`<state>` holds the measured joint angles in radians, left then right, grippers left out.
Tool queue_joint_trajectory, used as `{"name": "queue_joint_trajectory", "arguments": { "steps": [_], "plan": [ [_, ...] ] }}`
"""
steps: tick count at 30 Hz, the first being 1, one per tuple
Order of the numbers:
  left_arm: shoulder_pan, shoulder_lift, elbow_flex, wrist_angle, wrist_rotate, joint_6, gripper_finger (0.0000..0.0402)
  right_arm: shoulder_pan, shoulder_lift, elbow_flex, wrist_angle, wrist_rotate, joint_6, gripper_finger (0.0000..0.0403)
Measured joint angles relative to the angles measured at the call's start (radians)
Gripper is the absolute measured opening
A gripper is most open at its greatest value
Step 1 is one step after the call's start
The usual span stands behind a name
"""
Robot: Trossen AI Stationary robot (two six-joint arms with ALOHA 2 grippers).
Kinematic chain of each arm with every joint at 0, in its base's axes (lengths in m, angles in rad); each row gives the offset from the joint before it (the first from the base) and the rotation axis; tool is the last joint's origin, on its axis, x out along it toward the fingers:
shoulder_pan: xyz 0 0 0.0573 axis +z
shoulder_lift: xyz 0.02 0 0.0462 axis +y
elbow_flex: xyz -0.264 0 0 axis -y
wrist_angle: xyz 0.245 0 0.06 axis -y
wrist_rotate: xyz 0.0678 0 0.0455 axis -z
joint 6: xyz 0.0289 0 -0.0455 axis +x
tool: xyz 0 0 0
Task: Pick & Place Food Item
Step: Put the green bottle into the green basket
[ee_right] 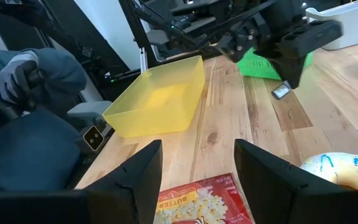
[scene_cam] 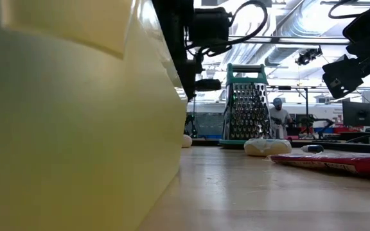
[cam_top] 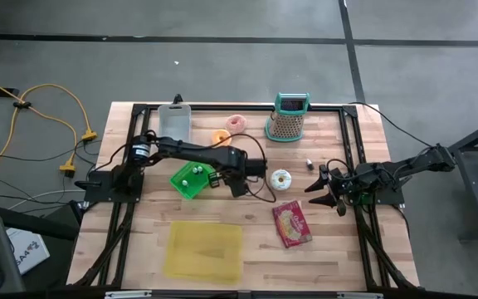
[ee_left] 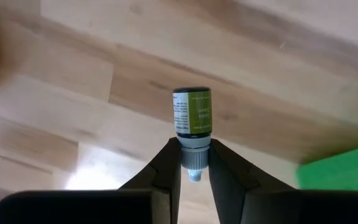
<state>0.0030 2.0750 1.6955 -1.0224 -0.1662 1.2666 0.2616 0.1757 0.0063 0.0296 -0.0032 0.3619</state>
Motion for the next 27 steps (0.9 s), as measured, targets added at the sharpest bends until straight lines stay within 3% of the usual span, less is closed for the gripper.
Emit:
{"name": "queue_joint_trajectory", "arguments": {
  "steps": [20,27],
  "plan": [
    [-0.094,-0.004,0.0,-0.195,-0.292,-0.212,0.0057,0.0,0.0,0.0,0.0,0.0,0.0,0.0188],
    [-0.121,-0.055,0.001,-0.243,-0.307,-0.241,0.0057,0.0,0.0,0.0,0.0,0.0,0.0,0.0188]
  ]
}}
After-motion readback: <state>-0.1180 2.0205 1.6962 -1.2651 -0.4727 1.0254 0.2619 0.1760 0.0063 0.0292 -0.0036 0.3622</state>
